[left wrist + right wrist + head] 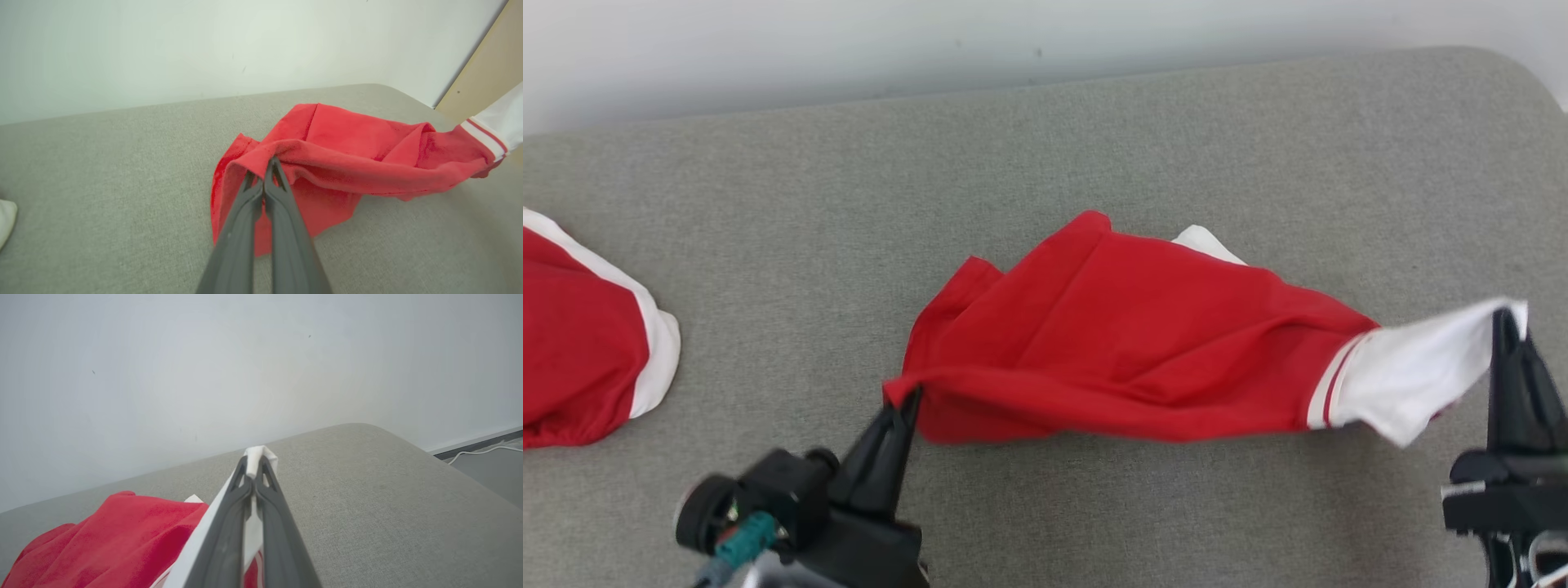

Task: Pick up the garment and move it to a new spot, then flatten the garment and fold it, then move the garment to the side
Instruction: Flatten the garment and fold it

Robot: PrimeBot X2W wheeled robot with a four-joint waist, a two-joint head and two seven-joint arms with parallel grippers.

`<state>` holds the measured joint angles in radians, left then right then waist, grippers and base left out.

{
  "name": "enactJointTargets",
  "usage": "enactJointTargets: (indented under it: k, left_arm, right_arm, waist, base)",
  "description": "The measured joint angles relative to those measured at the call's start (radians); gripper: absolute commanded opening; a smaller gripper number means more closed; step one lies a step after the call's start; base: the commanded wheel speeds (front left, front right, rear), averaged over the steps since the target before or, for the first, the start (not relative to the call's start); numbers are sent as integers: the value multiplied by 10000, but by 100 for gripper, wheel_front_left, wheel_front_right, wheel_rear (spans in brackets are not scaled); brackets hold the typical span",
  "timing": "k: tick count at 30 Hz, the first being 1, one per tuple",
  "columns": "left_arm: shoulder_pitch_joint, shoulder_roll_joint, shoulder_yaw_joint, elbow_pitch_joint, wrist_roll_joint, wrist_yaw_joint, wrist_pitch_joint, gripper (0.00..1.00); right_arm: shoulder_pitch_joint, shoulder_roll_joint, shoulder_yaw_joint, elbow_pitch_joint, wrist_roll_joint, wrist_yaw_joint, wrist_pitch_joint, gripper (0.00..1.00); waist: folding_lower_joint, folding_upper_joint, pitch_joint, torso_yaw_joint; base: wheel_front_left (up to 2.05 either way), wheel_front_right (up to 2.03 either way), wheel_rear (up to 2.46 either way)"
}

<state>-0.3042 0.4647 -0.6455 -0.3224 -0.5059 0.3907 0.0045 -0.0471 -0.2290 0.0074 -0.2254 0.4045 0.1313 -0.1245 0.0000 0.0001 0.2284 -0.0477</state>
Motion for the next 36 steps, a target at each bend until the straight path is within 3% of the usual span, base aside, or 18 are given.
enactJointTargets:
  k: [7,24,32,36]
  left_arm:
    - [-1364,-50,646,-522,25,-90,-54,0]
    - [-5686,42,2017,-192,199,-472,575,0]
    - [-6352,-115,2119,359,-40,-732,665,0]
    - [-6988,-384,2090,1407,-253,-1162,512,0]
  right_arm:
    - [-1757,-192,347,-673,13,-2,65,0]
    - [-6731,-779,690,-485,-336,-2,192,0]
    - [-7636,-970,1124,244,-4,-2,533,0]
    - [-8674,-1266,1705,1313,-63,-2,527,0]
  waist:
    - [0,0,-351,199]
    - [-1,0,-1000,253]
    - [-1,0,-831,230]
    - [0,0,-570,227]
  base:
    - [0,0,0]
    - [0,0,0]
    - [0,0,0]
    - [0,0,0]
